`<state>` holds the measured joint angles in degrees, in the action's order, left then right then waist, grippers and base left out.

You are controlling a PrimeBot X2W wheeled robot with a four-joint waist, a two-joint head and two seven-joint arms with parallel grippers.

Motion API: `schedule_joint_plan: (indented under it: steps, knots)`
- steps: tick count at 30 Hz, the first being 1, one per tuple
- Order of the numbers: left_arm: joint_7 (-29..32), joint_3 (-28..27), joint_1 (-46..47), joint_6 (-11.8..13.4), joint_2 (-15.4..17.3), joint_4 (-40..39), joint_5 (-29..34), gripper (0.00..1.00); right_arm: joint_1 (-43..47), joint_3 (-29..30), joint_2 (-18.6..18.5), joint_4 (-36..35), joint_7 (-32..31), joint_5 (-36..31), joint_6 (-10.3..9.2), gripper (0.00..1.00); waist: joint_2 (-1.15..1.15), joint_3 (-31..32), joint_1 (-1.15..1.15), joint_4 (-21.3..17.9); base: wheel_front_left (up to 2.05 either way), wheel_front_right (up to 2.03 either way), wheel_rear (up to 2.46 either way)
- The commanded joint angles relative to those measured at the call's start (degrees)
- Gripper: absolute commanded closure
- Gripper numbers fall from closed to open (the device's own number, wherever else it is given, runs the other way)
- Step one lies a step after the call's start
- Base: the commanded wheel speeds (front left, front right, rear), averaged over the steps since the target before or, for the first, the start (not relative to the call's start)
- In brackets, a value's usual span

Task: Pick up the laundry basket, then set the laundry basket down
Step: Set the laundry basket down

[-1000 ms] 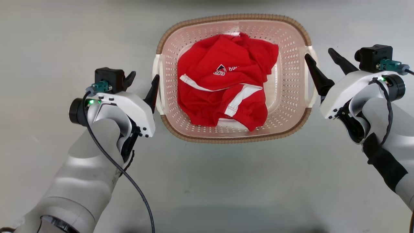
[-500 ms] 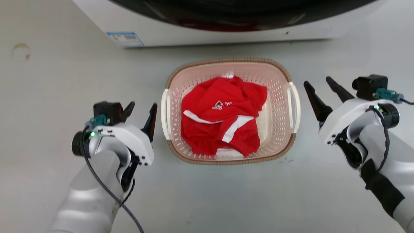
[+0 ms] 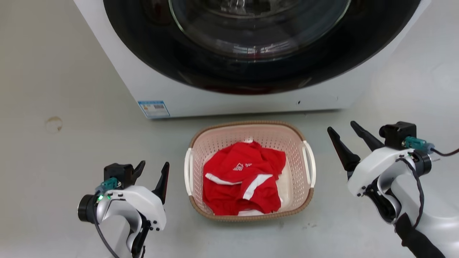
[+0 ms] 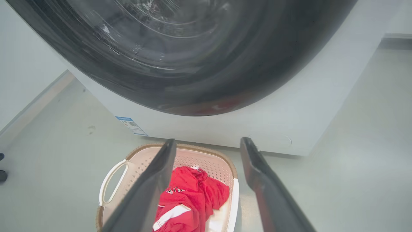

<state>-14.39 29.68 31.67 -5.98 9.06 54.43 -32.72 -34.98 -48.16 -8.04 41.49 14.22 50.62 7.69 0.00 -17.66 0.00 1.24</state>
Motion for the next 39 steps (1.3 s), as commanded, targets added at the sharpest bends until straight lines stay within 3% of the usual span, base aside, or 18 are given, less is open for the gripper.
schedule_joint_plan:
  steps: [1,13,23,31,39]
  knots:
    - [-0.6,-2.4,-1.1,0.3,2.0,-1.9,0.9,0.0,1.9,0.3,-0.8,-1.8,0.8,-1.0,-0.2,0.0,0.0,3.5,0.0,-0.2,0.0,0.0,0.0]
    - [-0.6,-9.6,-13.1,1.7,4.2,-15.7,7.3,0.0,10.5,6.3,-4.0,-11.7,0.8,-6.7,-0.2,0.0,0.0,13.7,0.0,0.0,0.0,0.0,0.0]
    - [-0.3,-12.7,-23.0,3.8,5.6,-26.0,8.1,0.0,20.2,13.8,-7.5,-18.6,0.8,-10.2,-0.2,0.0,0.0,19.0,0.0,0.9,0.0,0.0,0.0]
    - [5.4,-15.7,-29.6,9.1,6.5,-37.0,5.1,0.0,26.5,20.8,-8.1,-21.2,0.8,-11.3,-0.2,0.0,0.0,19.8,0.0,1.3,0.0,0.0,0.0]
    - [14.5,-17.5,-37.4,16.9,8.6,-51.1,4.9,0.0,31.6,27.1,-7.2,-22.8,0.8,-12.1,-0.2,0.0,0.0,19.8,0.0,1.5,0.0,0.0,0.0]
